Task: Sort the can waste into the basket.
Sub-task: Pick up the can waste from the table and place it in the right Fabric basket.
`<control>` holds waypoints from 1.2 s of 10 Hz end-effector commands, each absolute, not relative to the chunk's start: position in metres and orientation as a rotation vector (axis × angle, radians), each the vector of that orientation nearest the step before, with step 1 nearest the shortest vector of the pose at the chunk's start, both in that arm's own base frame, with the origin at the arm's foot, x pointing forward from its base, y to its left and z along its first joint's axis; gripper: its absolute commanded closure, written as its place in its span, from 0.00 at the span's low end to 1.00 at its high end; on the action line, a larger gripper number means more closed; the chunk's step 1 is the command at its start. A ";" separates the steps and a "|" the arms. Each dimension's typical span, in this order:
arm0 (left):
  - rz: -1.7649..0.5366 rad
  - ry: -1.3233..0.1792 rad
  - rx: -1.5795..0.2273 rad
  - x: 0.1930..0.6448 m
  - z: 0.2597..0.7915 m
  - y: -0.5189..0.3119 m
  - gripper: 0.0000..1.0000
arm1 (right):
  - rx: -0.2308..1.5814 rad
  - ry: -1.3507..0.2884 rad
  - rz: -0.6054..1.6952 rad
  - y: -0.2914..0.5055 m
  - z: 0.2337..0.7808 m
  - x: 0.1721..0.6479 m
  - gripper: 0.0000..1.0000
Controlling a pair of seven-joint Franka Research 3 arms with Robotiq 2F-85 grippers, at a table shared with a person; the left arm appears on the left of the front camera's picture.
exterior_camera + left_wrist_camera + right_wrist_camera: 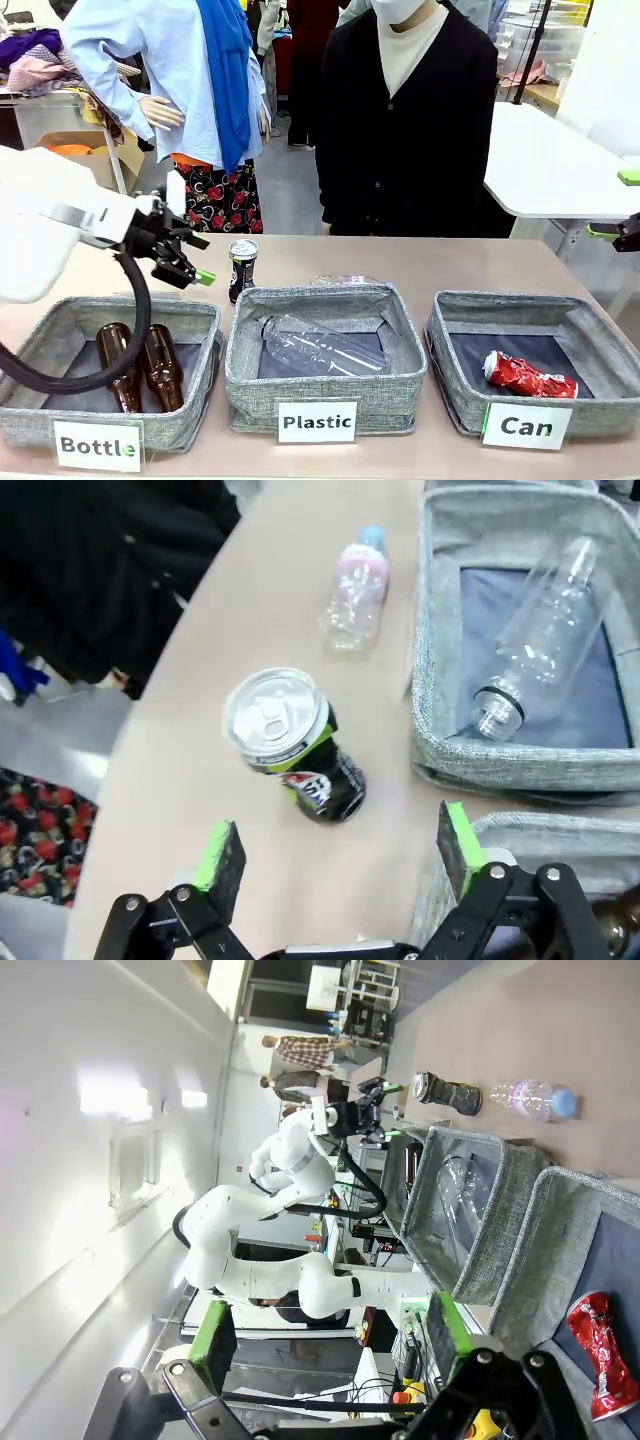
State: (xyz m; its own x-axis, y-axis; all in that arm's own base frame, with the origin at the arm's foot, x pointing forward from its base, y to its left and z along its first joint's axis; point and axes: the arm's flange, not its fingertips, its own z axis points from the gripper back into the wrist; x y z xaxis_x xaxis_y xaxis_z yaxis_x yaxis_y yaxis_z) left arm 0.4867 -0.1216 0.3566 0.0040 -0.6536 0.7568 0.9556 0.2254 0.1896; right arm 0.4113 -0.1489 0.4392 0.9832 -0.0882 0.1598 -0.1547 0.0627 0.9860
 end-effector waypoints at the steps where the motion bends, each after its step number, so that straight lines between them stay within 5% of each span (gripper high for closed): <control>1: -1.293 -0.796 -0.454 0.512 0.355 -0.130 0.00 | 1.520 -0.196 0.051 -0.150 0.441 0.410 0.00; 12: -1.240 -0.719 -0.650 0.571 0.307 -0.161 0.00 | 1.520 -0.196 0.051 -0.150 0.441 0.410 0.00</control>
